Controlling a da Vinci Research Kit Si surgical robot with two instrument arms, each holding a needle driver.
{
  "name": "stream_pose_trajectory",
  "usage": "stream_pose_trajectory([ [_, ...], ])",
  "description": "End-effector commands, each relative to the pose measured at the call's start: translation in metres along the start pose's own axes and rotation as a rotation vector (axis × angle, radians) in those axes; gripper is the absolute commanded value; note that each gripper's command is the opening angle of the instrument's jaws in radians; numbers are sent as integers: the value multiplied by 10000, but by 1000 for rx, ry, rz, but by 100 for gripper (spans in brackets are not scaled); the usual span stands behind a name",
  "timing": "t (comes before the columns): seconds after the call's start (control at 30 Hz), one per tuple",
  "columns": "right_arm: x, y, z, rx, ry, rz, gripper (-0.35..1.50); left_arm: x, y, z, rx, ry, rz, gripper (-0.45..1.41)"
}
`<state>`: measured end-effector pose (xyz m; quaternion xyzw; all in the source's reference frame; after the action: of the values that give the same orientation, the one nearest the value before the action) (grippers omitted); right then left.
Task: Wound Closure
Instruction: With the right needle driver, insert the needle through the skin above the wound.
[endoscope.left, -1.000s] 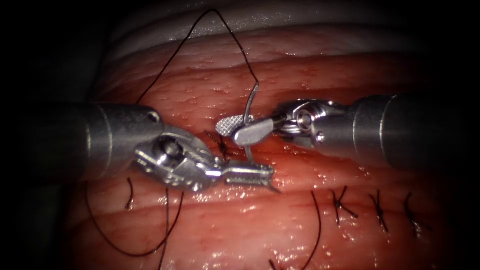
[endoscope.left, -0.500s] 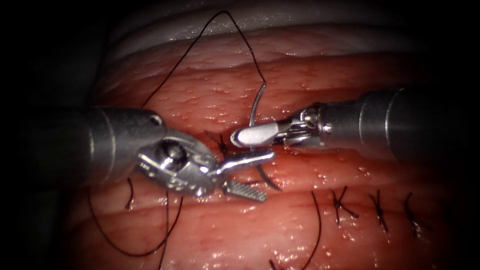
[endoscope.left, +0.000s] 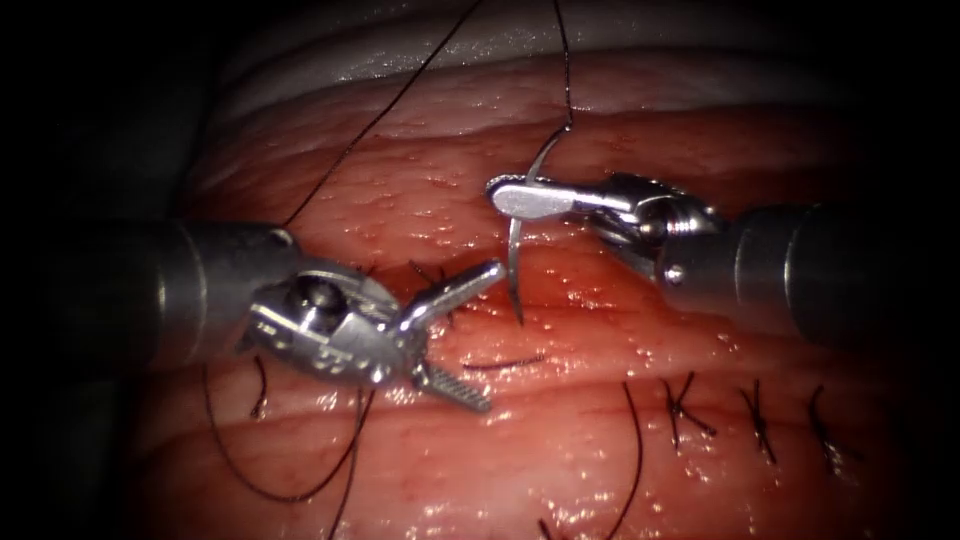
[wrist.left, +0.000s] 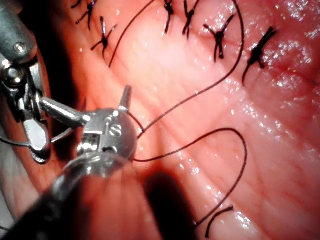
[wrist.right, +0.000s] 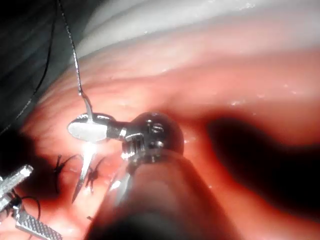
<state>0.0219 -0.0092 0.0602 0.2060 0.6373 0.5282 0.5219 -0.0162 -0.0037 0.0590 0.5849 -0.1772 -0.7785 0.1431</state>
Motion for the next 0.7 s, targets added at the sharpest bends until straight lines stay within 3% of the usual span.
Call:
stream_pose_trajectory([
  [0.03, -9, 10, 6, -24, -7, -63, -35, -7, 3, 8, 5, -32, -18, 73],
  [0.17, -7, 25, 9, -71, -16, -234, -35, -18, 12, 11, 26, -114, -111, 46],
  [0.3, -6, 31, 10, -60, -59, -260, -35, -26, 17, 12, 48, -163, -226, 16],
  [0.37, -7, 29, 9, -58, -59, -260, -35, -29, 17, 12, 63, -162, -347, 21],
  [0.57, -4, 20, 8, -58, -46, -396, -35, -32, 12, 6, 90, -89, -605, 10],
  [0.7, -3, 22, 10, -63, -31, -459, -35, -29, 17, 5, 95, -89, -611, 7],
])
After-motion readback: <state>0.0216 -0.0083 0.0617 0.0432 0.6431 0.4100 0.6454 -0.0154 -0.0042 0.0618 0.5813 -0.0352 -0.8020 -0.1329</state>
